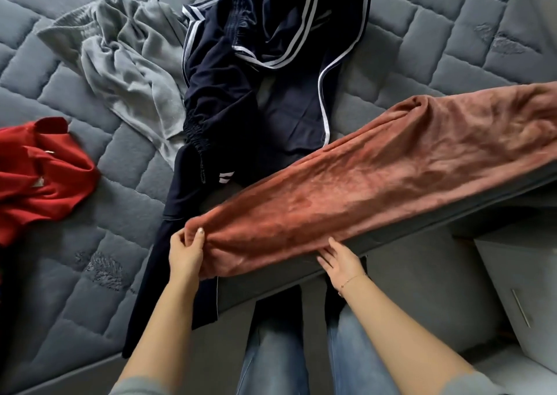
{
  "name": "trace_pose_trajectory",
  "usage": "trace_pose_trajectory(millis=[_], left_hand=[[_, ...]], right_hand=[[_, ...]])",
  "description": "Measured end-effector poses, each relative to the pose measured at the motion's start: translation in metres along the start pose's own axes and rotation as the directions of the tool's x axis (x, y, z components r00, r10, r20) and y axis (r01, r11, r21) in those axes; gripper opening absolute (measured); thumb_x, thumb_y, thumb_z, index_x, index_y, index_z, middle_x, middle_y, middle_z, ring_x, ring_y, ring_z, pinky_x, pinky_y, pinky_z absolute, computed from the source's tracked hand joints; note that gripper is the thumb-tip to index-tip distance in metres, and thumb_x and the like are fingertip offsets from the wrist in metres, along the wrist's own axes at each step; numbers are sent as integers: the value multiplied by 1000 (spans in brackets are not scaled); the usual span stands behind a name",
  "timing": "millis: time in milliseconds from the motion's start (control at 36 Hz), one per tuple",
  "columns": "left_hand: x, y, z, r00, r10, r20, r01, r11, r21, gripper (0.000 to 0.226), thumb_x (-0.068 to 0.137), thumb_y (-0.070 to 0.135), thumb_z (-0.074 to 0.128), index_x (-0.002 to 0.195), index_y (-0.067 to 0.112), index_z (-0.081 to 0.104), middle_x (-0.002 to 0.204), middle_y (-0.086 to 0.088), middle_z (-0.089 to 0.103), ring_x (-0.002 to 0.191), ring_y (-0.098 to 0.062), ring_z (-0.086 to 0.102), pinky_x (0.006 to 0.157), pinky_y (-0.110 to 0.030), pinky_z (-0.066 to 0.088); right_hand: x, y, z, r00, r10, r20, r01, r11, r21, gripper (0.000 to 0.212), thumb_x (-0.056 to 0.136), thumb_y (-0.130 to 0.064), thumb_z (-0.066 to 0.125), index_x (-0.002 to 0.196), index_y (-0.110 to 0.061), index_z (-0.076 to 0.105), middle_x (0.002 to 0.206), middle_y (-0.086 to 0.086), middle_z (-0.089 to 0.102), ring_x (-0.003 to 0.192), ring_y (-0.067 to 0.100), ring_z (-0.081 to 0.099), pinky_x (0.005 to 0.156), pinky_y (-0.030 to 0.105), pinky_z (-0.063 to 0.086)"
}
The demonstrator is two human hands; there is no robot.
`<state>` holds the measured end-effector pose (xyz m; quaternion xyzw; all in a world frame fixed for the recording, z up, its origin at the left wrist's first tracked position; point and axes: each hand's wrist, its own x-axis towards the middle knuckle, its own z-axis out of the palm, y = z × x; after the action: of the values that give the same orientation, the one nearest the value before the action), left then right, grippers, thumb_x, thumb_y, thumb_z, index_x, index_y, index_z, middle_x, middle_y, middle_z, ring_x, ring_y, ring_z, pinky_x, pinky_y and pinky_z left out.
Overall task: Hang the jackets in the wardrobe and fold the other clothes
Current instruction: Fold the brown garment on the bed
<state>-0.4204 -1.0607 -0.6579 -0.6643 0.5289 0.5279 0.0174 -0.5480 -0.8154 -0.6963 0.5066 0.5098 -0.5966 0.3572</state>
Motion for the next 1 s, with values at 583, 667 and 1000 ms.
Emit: trace_pose_trajectory(millis=[583, 667, 1000], left_hand=[[-72, 131, 256, 703, 525, 479, -691, 663, 288, 28, 86, 14, 65, 114, 9, 64, 115, -5, 63, 109, -21, 56, 97, -31, 42], [-71, 154, 311, 668, 528, 524, -732, 594, 334, 28, 87, 17, 62, 114, 11, 63, 116, -8, 61, 113, -25, 52, 97, -36, 39], [-61, 199, 436, 493, 652, 576, -870, 357, 339, 15, 89, 16, 65, 100, 10, 73, 97, -13, 59, 95, -31, 54, 82, -31, 38]], right_hand=[[8, -151, -35, 610, -781, 135, 670, 417, -614, 21, 85, -3, 64, 104, -13, 64, 108, 1, 58, 97, 14, 57, 80, 17, 41], [28, -198, -43, 519, -807, 283, 644, 152, -749, 35, 85, -5, 67, 120, -5, 63, 137, 12, 49, 128, 27, 44, 106, 32, 33], [125, -313, -98, 625, -523, 579, 364, -460, -810, 70, 92, -64, 22, 149, -35, -6, 161, -5, -5, 149, 17, -3, 116, 40, -13]])
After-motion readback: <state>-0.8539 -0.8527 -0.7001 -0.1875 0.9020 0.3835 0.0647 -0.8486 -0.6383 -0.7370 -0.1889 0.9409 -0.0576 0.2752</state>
